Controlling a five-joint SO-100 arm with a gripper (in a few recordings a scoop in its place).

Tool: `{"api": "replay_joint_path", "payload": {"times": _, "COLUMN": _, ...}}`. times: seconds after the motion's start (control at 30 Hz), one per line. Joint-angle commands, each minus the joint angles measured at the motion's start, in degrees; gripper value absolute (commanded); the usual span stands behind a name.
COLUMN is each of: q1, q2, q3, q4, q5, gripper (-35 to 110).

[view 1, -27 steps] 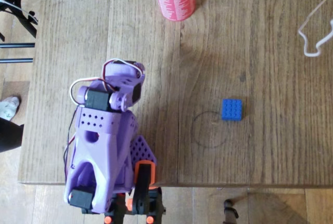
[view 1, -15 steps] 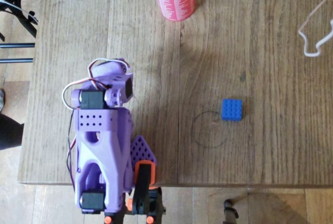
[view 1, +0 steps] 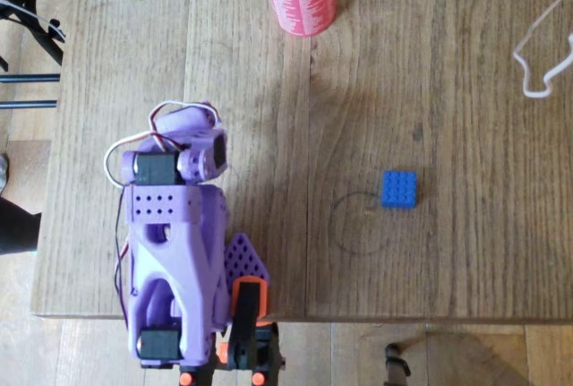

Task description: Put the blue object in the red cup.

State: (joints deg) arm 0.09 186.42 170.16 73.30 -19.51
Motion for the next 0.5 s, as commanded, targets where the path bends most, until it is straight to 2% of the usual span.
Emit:
{"api": "replay_joint_path", "payload": {"times": 0.0, "q1": 3.1, "q2": -5.4, "q3": -9.1, "q4": 0.9, "q5": -0.4, "gripper": 1}}
{"api": "replay_joint_path", "payload": {"times": 0.3, "q1": 12.0, "q2": -45.6, "q3": -42.1, "q4": 1.8, "q5": 4.9, "gripper": 1}}
{"api": "replay_joint_path", "payload": {"times": 0.47, "q1": 17.6, "q2": -69.6, "q3": -65.3, "q4": 8.9, "q5": 9.8, "gripper": 1}}
